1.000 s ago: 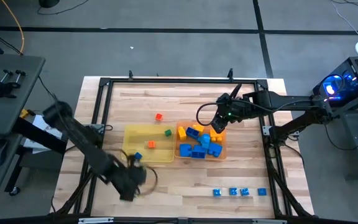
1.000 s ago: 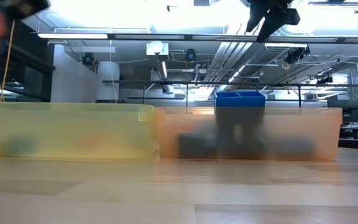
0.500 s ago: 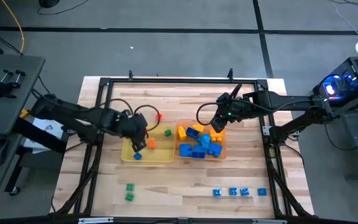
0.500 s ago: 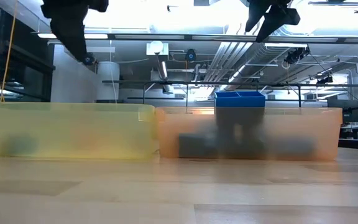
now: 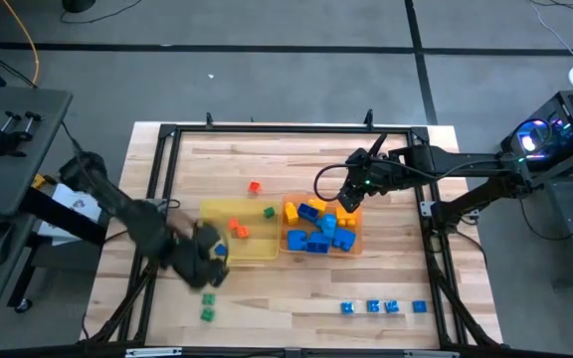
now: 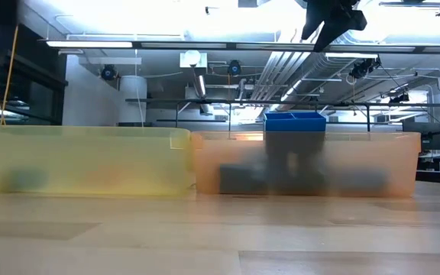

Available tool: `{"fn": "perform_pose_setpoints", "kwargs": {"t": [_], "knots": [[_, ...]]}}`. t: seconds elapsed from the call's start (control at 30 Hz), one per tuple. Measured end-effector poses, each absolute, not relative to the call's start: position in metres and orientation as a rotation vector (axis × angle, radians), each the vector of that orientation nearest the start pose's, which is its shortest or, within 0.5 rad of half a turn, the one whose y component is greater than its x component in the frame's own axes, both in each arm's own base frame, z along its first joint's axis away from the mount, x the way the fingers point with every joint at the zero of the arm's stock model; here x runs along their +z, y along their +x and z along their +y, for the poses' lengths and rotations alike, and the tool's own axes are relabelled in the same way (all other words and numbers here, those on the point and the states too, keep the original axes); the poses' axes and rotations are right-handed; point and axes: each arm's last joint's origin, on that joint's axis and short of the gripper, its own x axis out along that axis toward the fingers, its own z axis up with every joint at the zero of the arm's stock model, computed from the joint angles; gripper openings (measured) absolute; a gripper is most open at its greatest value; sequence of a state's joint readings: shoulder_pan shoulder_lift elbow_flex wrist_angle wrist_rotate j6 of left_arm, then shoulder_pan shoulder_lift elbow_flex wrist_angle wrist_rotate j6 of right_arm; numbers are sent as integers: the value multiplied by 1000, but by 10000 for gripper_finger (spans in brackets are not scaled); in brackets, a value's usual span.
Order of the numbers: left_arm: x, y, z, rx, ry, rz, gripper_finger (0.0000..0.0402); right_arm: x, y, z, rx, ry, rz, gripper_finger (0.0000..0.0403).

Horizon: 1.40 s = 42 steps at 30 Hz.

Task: Sort blocks by size
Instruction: Put the top small green game piece into the yellow bin

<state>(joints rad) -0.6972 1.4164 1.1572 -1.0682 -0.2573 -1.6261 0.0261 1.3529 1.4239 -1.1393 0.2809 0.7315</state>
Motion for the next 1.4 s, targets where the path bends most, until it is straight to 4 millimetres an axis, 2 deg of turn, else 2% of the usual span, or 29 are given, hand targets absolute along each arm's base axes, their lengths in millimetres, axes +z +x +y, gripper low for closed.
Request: {"fn": "perform_pose_setpoints", "kwargs": {"t": [0.17,0.3,0.67,0.9,1.03,1.17,1.33,1.4], "knots": [[216,194,-215,783,-931,1252,248,355,249,-2,-601,485,915,218],[190,198,-234,887,-1028,1244,248,355,249,-2,-601,485,915,218],[168,203,-238,1056,-1092,1211,248,355,249,-2,-596,488,917,218],[144,210,-243,1094,-1076,1247,248,355,249,-2,-596,488,917,218],[140,215,-241,1091,-1069,1249,240,355,249,-2,-596,488,917,218],[141,220,-237,1072,-1044,1228,195,355,249,-2,-596,488,916,218],[146,224,-231,998,-994,1238,95,355,249,-2,-596,488,915,218],[160,226,-226,926,-973,1197,95,355,249,-2,-596,489,915,218]]}}
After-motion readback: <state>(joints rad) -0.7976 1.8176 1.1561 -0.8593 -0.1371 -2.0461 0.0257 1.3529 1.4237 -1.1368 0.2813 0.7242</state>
